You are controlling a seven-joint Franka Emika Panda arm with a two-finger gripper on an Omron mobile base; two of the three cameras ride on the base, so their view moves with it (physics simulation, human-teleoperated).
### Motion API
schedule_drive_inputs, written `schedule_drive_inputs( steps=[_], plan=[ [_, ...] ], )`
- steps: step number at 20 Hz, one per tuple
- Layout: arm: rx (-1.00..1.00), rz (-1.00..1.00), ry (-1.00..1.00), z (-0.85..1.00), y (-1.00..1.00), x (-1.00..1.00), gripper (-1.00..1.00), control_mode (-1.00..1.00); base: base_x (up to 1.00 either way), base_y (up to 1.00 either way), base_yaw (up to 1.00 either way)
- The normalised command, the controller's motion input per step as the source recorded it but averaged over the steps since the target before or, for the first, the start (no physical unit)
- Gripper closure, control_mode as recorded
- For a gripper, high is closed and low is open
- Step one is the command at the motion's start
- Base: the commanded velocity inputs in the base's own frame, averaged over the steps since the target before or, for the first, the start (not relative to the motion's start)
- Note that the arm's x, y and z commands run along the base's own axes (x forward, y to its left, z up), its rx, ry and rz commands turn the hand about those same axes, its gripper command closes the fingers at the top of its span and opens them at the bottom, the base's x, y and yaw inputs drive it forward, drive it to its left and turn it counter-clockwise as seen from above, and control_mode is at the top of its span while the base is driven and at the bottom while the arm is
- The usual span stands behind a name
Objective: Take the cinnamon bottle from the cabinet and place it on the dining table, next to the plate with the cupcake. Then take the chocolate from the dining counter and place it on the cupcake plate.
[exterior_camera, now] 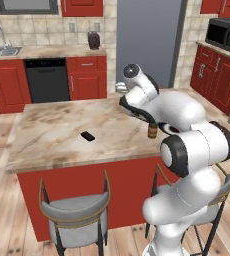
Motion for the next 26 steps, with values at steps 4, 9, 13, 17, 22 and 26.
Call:
schedule_drive_inputs(
  steps=[4,9,13,17,22,26],
  plan=[
    [0.08,0.57,0.33,-0.13,0.73,-0.01,-1.0,-1.0,0.0,0.0,0.0],
    [0.01,0.66,0.27,-0.66,0.77,0.0,-1.0,-1.0,0.0,0.0,0.0],
    [0.0,0.4,0.27,-0.51,0.98,0.0,-1.0,-1.0,0.0,0.0,0.0],
    [-0.2,0.02,0.24,-0.43,0.95,0.07,-1.0,-1.0,0.0,0.0,0.0],
    [-0.15,0.0,0.2,-0.58,0.4,0.23,-1.0,-1.0,0.0,0.0,0.0],
    [-0.1,0.0,0.24,-0.57,0.0,0.1,-1.0,-1.0,0.0,0.0,0.0]
  ],
)
